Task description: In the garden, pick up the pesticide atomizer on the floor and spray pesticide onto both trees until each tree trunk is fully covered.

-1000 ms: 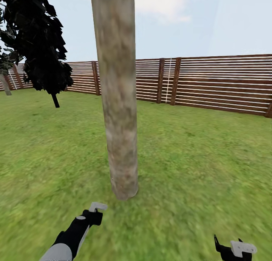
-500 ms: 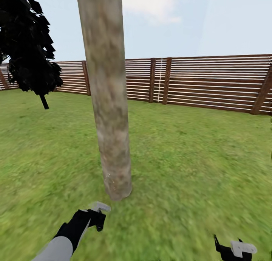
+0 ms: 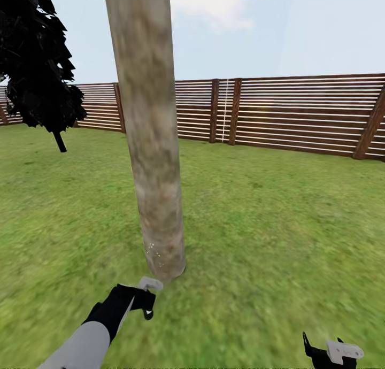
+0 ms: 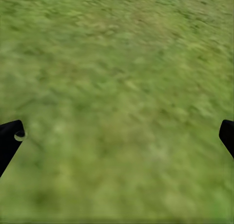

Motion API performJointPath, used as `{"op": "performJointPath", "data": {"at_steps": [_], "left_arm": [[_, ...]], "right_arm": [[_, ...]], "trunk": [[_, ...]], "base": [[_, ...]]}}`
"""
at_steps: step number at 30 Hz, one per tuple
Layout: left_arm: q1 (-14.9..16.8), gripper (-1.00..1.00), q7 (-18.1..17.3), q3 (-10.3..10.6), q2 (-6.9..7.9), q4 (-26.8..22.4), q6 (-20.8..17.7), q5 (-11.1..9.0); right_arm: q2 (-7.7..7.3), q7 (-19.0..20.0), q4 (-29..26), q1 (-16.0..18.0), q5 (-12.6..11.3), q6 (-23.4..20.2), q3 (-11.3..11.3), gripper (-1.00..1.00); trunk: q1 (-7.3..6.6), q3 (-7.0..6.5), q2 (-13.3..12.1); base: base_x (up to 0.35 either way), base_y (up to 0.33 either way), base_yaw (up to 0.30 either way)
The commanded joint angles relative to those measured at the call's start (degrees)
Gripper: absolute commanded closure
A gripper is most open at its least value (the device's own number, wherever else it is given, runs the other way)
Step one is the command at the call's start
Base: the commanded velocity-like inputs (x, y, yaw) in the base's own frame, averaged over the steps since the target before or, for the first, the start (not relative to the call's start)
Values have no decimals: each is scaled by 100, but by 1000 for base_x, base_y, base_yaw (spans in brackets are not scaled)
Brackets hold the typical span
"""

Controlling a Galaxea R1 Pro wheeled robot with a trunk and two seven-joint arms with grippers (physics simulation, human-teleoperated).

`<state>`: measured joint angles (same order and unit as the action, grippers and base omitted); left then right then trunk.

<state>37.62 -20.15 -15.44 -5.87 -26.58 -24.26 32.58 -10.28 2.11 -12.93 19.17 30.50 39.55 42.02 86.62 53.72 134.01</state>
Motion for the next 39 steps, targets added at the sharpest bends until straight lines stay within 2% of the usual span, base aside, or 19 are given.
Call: {"op": "performJointPath", "data": {"at_steps": [1,4,6,8,9,11,13,14,17,19,21,22,26,29,31,33,35,36,39], "left_arm": [[62,100,2,-2,-57,-3,3,37],[193,100,8,-15,-36,-8,-7,30],[219,100,0,-21,107,-197,-58,35],[225,100,-38,-41,410,-747,-422,-1],[222,100,-44,-29,431,-922,-577,-3],[224,100,-49,-7,323,-1124,-722,-4],[263,100,-51,119,-44,-1205,-772,8],[338,100,-53,192,-100,-1223,-784,4],[485,100,-112,250,-69,-1308,-941,-5],[505,100,-357,238,176,-1497,-1017,-9],[508,100,-605,248,306,-1560,-1041,-9],[505,100,-710,268,307,-1618,-1052,-3],[515,100,-759,286,-46,-1700,-1063,6],[541,100,-774,303,-52,-1876,-1287,17],[781,100,-798,311,52,-1905,-1545,51],[1093,100,-1068,313,417,-1911,-1691,73],[1162,100,-1299,338,560,-1883,-1724,111],[1176,100,-1375,419,608,-1864,-1732,154],[1138,100,-1644,1014,608,-1839,-1741,215]], "right_arm": [[0,0,2,1,0,0,0,-100],[0,0,8,2,0,0,0,-100],[0,0,9,-1,0,0,0,-100],[0,0,7,-1,0,0,0,-100],[0,0,8,-1,0,0,0,-100],[0,0,9,0,0,0,0,-100],[0,0,9,0,0,0,0,-100],[0,0,9,-1,0,0,0,-100],[0,0,9,-1,0,0,0,-100],[0,0,9,-1,0,0,0,-100],[0,0,9,-1,0,0,0,-100],[0,0,9,-1,0,0,0,-100],[0,0,9,-1,0,0,0,-100],[0,0,9,-1,0,0,0,-100],[0,0,9,-1,0,0,0,-100],[0,0,9,-1,0,0,0,-100],[0,0,9,-1,0,0,0,-100],[0,0,9,-1,0,0,0,-100],[0,0,9,-1,0,0,0,-100]], "trunk": [[0,9,0],[0,29,0],[0,32,0],[0,32,0],[0,33,0],[0,33,0],[0,33,0],[0,33,0],[0,33,0],[0,33,0],[0,33,0],[0,33,0],[0,33,0],[0,33,0],[0,33,0],[0,33,0],[0,33,0],[0,33,0],[0,33,0]], "base": [[-61,0,0],[-255,0,0],[-90,0,0],[-20,0,0],[-6,0,0],[-2,0,0],[0,0,0],[0,0,0],[0,0,0],[0,0,0],[0,0,0],[0,0,0],[-42,0,0],[-218,0,0],[-43,0,0],[-7,0,0],[-2,0,0],[0,0,0],[0,0,0]]}}
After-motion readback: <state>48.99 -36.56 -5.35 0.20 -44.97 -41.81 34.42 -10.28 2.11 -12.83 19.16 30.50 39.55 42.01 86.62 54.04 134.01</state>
